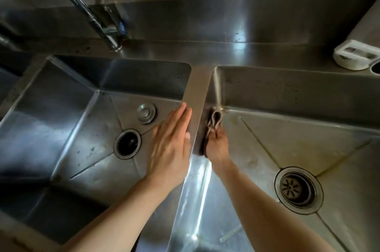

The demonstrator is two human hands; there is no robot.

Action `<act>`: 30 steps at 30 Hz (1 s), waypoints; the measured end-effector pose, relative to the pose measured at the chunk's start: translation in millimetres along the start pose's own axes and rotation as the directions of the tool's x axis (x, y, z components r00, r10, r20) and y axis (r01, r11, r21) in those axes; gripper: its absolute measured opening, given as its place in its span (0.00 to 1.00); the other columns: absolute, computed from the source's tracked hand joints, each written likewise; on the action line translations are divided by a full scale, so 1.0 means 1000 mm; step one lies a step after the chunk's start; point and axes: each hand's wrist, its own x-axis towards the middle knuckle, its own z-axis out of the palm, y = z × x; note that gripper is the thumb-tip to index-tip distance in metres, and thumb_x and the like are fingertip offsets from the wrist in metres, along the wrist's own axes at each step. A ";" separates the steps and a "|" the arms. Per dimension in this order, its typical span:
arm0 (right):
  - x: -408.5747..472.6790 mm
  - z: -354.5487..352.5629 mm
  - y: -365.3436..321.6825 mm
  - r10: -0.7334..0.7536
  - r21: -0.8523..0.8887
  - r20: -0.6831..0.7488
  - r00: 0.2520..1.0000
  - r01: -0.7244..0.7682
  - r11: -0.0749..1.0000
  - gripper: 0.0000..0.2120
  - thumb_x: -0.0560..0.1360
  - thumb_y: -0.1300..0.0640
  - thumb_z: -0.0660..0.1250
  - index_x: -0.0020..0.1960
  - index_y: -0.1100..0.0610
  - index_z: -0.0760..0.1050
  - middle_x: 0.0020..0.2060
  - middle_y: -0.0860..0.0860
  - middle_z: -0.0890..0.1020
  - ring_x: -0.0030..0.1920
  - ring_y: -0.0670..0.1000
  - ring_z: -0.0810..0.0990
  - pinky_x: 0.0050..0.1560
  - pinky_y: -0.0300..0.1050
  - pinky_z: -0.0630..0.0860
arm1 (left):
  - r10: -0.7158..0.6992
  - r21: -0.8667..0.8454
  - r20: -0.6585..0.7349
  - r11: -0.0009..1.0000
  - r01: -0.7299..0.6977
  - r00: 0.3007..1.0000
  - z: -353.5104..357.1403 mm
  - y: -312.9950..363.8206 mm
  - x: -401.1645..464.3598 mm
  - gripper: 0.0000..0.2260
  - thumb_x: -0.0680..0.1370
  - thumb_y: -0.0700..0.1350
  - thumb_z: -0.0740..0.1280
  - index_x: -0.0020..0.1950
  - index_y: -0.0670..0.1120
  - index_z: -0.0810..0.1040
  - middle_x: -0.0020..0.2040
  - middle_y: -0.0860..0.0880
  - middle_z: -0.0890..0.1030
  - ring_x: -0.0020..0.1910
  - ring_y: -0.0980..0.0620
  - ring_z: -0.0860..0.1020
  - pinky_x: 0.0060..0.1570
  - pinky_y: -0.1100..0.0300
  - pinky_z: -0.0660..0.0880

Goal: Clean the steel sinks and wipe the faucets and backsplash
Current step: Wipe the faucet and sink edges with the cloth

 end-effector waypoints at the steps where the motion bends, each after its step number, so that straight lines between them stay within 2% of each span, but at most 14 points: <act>1: 0.006 0.001 0.007 0.021 -0.009 0.003 1.000 -0.021 1.000 0.25 0.75 0.49 0.54 0.69 0.56 0.70 0.66 0.56 0.74 0.65 0.57 0.73 0.69 0.55 0.67 | 0.003 -0.001 -0.008 1.000 -0.003 1.000 0.001 -0.001 0.000 0.24 0.79 0.47 0.47 0.76 0.47 0.61 0.76 0.56 0.56 0.74 0.57 0.57 0.68 0.56 0.56; 3: 0.018 0.001 0.017 0.097 -0.035 0.009 0.995 -0.096 0.995 0.20 0.79 0.56 0.55 0.69 0.57 0.70 0.66 0.57 0.73 0.65 0.59 0.72 0.69 0.55 0.66 | 0.000 -0.002 -0.017 1.000 0.000 1.000 0.002 -0.002 -0.001 0.24 0.79 0.47 0.47 0.75 0.47 0.62 0.76 0.55 0.58 0.74 0.56 0.59 0.68 0.55 0.57; 7: 0.019 -0.002 0.013 0.199 -0.031 0.011 0.980 -0.198 0.980 0.18 0.80 0.57 0.55 0.68 0.55 0.72 0.64 0.55 0.74 0.61 0.59 0.74 0.67 0.55 0.69 | 0.012 -0.006 -0.038 1.000 -0.012 0.999 0.004 -0.004 0.000 0.24 0.79 0.46 0.48 0.75 0.46 0.63 0.76 0.53 0.61 0.73 0.55 0.61 0.67 0.57 0.60; 9: 0.001 -0.008 -0.002 0.181 0.024 0.029 0.983 -0.181 0.983 0.16 0.80 0.60 0.56 0.66 0.54 0.73 0.58 0.54 0.77 0.56 0.56 0.77 0.63 0.51 0.73 | 0.018 -0.019 -0.043 1.000 -0.019 0.999 0.005 -0.005 0.001 0.24 0.79 0.46 0.48 0.74 0.45 0.65 0.75 0.51 0.62 0.73 0.54 0.62 0.68 0.56 0.60; 11: -0.022 -0.016 -0.019 0.153 0.049 0.085 0.985 -0.157 0.986 0.13 0.79 0.60 0.57 0.59 0.51 0.75 0.47 0.54 0.79 0.44 0.54 0.78 0.47 0.48 0.76 | 0.028 -0.027 -0.054 0.999 -0.029 0.998 0.005 -0.005 0.001 0.24 0.79 0.46 0.48 0.73 0.43 0.66 0.75 0.49 0.64 0.73 0.52 0.64 0.68 0.54 0.62; 13: -0.042 -0.025 -0.034 0.102 0.012 0.136 0.985 -0.104 0.994 0.09 0.78 0.58 0.58 0.48 0.49 0.76 0.37 0.52 0.78 0.33 0.51 0.74 0.34 0.43 0.70 | 0.029 -0.028 -0.053 0.999 -0.030 0.998 0.005 -0.005 0.003 0.25 0.78 0.47 0.47 0.73 0.43 0.66 0.75 0.49 0.64 0.73 0.52 0.64 0.69 0.53 0.61; 15: -0.067 -0.037 -0.051 0.031 -0.036 0.153 0.988 -0.026 0.999 0.11 0.79 0.60 0.59 0.40 0.51 0.75 0.32 0.51 0.78 0.31 0.51 0.74 0.33 0.43 0.69 | 0.010 -0.050 -0.035 0.999 -0.012 0.999 0.003 -0.004 0.002 0.27 0.78 0.50 0.44 0.75 0.45 0.64 0.76 0.52 0.61 0.74 0.54 0.61 0.70 0.58 0.54; 18: -0.103 -0.052 -0.080 -0.070 -0.059 0.160 0.985 0.081 0.995 0.13 0.78 0.61 0.61 0.37 0.53 0.76 0.31 0.51 0.79 0.34 0.52 0.76 0.37 0.45 0.72 | 0.004 -0.061 -0.021 0.998 -0.006 1.000 0.003 -0.002 0.000 0.29 0.76 0.52 0.41 0.76 0.47 0.62 0.77 0.53 0.58 0.75 0.54 0.58 0.68 0.62 0.50; 21: -0.125 -0.054 -0.094 -0.125 -0.041 0.180 0.976 0.134 0.990 0.14 0.78 0.63 0.60 0.36 0.51 0.75 0.30 0.49 0.78 0.32 0.52 0.76 0.34 0.44 0.71 | -0.005 -0.078 -0.018 0.997 0.004 1.000 0.002 0.000 0.000 0.26 0.78 0.50 0.45 0.75 0.46 0.62 0.77 0.52 0.58 0.75 0.53 0.59 0.66 0.61 0.51; 23: -0.126 -0.049 -0.090 -0.094 -0.008 0.170 0.981 0.097 0.995 0.15 0.78 0.67 0.55 0.37 0.54 0.73 0.28 0.53 0.76 0.28 0.53 0.72 0.29 0.41 0.69 | 0.001 -0.074 -0.034 0.997 -0.003 0.999 0.002 0.001 0.001 0.27 0.78 0.50 0.45 0.75 0.45 0.64 0.76 0.52 0.60 0.74 0.53 0.61 0.66 0.61 0.52; 25: -0.117 -0.041 -0.076 -0.040 0.006 0.131 0.991 0.039 0.999 0.16 0.77 0.70 0.52 0.39 0.57 0.73 0.29 0.56 0.75 0.28 0.53 0.70 0.28 0.40 0.68 | 0.000 -0.079 -0.040 0.997 -0.003 0.999 0.001 0.002 0.002 0.28 0.76 0.51 0.43 0.74 0.45 0.64 0.76 0.52 0.61 0.74 0.53 0.62 0.65 0.64 0.51; 27: -0.101 -0.033 -0.058 0.031 -0.002 0.100 0.995 -0.031 1.000 0.15 0.77 0.69 0.52 0.49 0.59 0.76 0.34 0.56 0.77 0.31 0.52 0.72 0.32 0.41 0.69 | -0.005 -0.088 -0.043 0.996 0.001 0.999 0.001 0.002 0.002 0.28 0.76 0.49 0.45 0.74 0.45 0.66 0.76 0.51 0.62 0.73 0.53 0.63 0.66 0.64 0.51; 30: -0.074 -0.025 -0.034 0.152 -0.022 0.053 0.987 -0.151 0.988 0.18 0.78 0.68 0.54 0.62 0.56 0.75 0.44 0.55 0.79 0.43 0.54 0.75 0.47 0.47 0.74 | 0.000 -0.113 -0.038 0.994 -0.005 0.999 0.001 -0.001 0.003 0.27 0.77 0.48 0.47 0.73 0.44 0.66 0.75 0.50 0.63 0.72 0.52 0.64 0.69 0.50 0.61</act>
